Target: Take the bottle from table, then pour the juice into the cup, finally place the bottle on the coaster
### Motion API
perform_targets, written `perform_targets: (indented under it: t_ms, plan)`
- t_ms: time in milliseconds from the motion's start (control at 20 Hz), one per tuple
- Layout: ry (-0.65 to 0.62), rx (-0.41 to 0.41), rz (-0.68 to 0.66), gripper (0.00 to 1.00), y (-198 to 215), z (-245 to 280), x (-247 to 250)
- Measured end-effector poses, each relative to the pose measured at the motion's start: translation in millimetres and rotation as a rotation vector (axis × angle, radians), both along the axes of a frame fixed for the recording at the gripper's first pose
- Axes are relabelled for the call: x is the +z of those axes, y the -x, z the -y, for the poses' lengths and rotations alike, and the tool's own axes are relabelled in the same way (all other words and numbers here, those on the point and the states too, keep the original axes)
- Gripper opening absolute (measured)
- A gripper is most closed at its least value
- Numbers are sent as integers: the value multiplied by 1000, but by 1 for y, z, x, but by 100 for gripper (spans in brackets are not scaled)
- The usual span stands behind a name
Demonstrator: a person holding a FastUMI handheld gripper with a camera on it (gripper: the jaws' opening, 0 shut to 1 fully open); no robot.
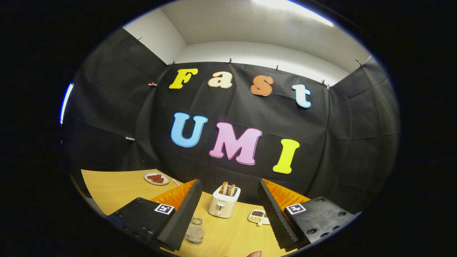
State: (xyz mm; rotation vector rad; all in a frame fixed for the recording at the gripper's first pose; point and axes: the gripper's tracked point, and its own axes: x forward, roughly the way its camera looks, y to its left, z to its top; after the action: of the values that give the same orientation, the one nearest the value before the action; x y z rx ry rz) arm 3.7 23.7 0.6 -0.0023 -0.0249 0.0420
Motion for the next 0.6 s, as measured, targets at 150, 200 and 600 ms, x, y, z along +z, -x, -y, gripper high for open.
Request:
perform_targets:
  t_ms: [150, 200, 600]
  plan:
    - [-20, 12, -15, 97, -1, -8, -14]
    - [-29, 12, -25, 97, -1, -11, -21]
    - [-128, 47, -76, 97, 2, -56, -123]
